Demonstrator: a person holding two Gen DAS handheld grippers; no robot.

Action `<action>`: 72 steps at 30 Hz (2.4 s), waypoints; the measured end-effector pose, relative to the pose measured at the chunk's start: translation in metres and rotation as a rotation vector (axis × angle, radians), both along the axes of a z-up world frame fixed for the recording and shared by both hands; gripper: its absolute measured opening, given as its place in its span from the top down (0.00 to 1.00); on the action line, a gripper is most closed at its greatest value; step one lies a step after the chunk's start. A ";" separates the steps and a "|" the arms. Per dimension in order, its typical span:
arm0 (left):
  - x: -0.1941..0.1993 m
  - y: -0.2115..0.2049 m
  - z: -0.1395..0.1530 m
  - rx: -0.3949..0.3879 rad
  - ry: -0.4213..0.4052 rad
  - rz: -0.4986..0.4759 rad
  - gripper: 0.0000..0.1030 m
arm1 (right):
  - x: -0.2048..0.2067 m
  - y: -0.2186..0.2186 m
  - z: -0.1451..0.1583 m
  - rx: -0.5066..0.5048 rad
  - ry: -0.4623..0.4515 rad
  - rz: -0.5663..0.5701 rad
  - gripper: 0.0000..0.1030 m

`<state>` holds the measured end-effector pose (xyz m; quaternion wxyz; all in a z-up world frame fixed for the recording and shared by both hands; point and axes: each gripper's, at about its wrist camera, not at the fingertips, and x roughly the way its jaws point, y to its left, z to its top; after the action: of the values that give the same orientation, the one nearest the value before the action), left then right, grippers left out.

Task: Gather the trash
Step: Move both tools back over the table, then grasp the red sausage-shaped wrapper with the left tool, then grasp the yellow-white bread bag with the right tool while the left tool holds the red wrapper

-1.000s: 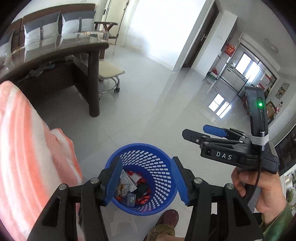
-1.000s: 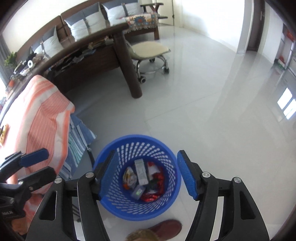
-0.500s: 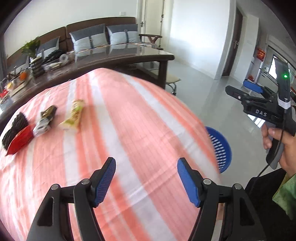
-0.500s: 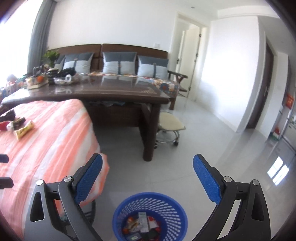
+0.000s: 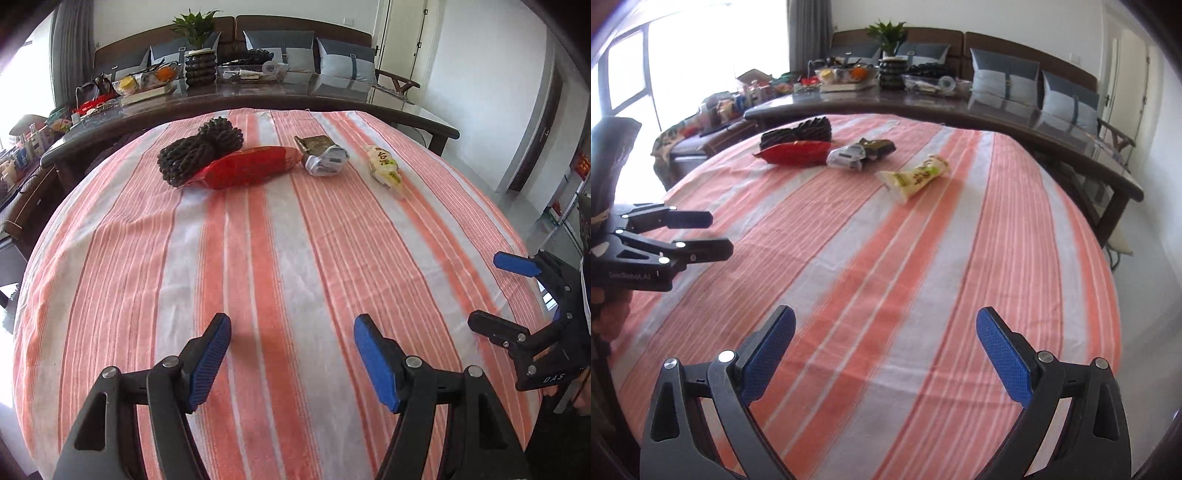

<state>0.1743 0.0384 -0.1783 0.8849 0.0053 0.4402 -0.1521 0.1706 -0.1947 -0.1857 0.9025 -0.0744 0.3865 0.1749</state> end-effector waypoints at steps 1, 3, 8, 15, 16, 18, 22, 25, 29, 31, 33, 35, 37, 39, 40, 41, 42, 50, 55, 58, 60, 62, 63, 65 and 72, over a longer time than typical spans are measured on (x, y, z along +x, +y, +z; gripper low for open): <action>-0.002 0.005 0.000 -0.016 -0.006 -0.001 0.31 | 0.000 0.006 -0.005 -0.025 0.022 0.002 0.05; 0.002 0.010 0.002 -0.042 0.002 -0.008 0.31 | -0.003 0.015 -0.008 -0.067 0.027 0.002 0.06; 0.040 0.011 0.036 -0.013 -0.083 -0.045 0.31 | -0.001 0.005 -0.012 -0.006 0.094 -0.022 0.02; 0.117 -0.017 0.061 0.086 -0.127 -0.231 0.31 | -0.002 0.009 -0.011 -0.022 0.084 -0.037 0.03; 0.125 -0.022 0.058 0.100 -0.107 -0.258 0.31 | -0.002 0.008 -0.010 -0.018 0.085 -0.040 0.03; 0.139 -0.030 0.048 0.137 -0.082 -0.294 0.32 | -0.002 0.007 -0.010 -0.010 0.085 -0.047 0.03; 0.154 -0.034 0.028 0.167 -0.025 -0.330 0.45 | -0.002 0.004 -0.009 0.000 0.084 -0.062 0.03; 0.157 -0.031 0.018 0.174 0.001 -0.322 0.46 | -0.001 0.002 -0.008 0.010 0.084 -0.066 0.03; 0.163 -0.023 0.009 0.168 0.049 -0.291 0.46 | 0.000 0.000 -0.008 0.025 0.084 -0.068 0.03; 0.161 -0.019 0.005 0.161 0.070 -0.286 0.50 | 0.000 0.000 -0.008 0.027 0.084 -0.069 0.03; 0.158 -0.017 0.002 0.142 0.095 -0.288 0.81 | 0.000 0.000 -0.008 0.027 0.085 -0.069 0.03; 0.147 -0.014 0.003 0.143 0.081 -0.255 0.84 | 0.000 0.000 -0.008 0.028 0.085 -0.072 0.03; 0.133 -0.010 0.005 0.130 0.088 -0.193 0.84 | 0.000 -0.001 -0.008 0.028 0.085 -0.077 0.03; 0.112 -0.004 0.007 0.097 0.106 -0.106 0.84 | 0.000 -0.002 -0.007 0.029 0.085 -0.082 0.03; 0.100 0.000 0.008 0.069 0.115 -0.067 0.84 | -0.001 -0.002 -0.007 0.030 0.085 -0.085 0.03; 0.087 0.002 0.010 0.042 0.118 -0.032 0.84 | -0.001 -0.003 -0.007 0.032 0.085 -0.087 0.03; 0.074 0.003 0.011 0.019 0.116 -0.001 0.84 | 0.000 -0.003 -0.008 0.036 0.085 -0.089 0.03; 0.026 -0.004 0.006 -0.007 0.036 0.114 0.40 | 0.017 -0.007 -0.005 0.061 0.126 -0.103 0.03; 0.026 -0.010 -0.001 0.027 0.014 0.078 0.36 | 0.064 -0.019 0.008 0.123 0.154 -0.212 0.14; 0.024 -0.019 -0.005 0.093 -0.018 0.064 0.36 | 0.099 -0.016 0.018 0.165 0.150 -0.259 0.21; 0.025 -0.019 -0.006 0.085 -0.015 0.063 0.35 | 0.122 -0.009 0.020 0.211 0.172 -0.277 0.24; 0.024 -0.017 -0.006 0.075 -0.014 0.068 0.35 | 0.141 0.000 0.016 0.242 0.201 -0.296 0.25; 0.024 -0.017 -0.006 0.073 -0.014 0.070 0.35 | 0.148 0.006 0.014 0.234 0.202 -0.301 0.26; 0.024 -0.017 -0.006 0.078 -0.014 0.071 0.35 | 0.158 0.018 0.009 0.195 0.202 -0.288 0.26; 0.025 -0.019 -0.006 0.088 -0.015 0.071 0.35 | 0.143 0.036 0.000 -0.039 0.137 -0.169 0.66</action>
<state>0.1988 0.0198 -0.1845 0.8919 0.0297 0.4398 -0.1013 0.3141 -0.1587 -0.1856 0.8839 -0.0469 0.4555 0.0955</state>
